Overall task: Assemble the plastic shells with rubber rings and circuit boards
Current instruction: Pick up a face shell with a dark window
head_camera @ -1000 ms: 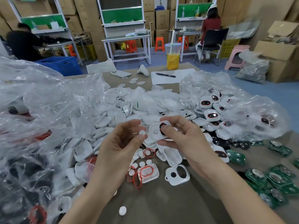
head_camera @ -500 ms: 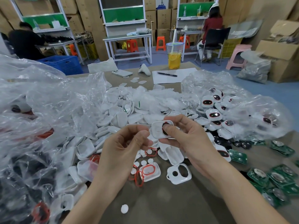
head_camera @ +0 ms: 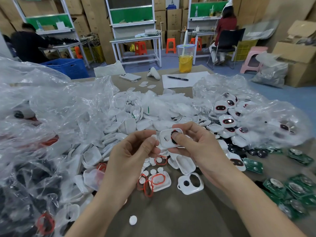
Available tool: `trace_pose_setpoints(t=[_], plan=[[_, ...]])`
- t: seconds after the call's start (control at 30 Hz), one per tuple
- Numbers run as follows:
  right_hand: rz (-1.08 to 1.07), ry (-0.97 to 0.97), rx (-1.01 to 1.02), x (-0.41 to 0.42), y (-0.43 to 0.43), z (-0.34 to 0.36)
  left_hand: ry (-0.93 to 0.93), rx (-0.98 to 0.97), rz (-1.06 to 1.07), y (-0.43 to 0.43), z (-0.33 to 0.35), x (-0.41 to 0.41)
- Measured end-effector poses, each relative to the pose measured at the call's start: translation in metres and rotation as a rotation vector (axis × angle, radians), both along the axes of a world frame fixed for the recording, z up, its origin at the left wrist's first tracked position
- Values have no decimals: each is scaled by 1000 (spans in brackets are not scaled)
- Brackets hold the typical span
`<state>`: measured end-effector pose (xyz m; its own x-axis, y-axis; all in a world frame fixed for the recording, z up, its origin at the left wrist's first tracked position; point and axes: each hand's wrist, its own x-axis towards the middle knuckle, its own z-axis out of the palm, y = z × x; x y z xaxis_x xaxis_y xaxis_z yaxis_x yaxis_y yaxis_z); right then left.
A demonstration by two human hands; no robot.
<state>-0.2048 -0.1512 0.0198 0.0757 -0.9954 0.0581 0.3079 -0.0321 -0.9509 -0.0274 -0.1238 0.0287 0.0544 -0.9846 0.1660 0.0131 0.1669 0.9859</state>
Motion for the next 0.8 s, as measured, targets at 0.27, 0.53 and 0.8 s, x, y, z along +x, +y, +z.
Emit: trace_pose_setpoints(t=[0.27, 0.53, 0.8], plan=[[-18, 0, -20, 0, -1, -1, 51, 17, -42, -2, -2, 0], [-43, -13, -58, 3, 0, -3, -1, -42, 38, 0, -1, -3], [-52, -14, -108, 15, 4, -8, -96, -117, 113, 0, -6, -10]])
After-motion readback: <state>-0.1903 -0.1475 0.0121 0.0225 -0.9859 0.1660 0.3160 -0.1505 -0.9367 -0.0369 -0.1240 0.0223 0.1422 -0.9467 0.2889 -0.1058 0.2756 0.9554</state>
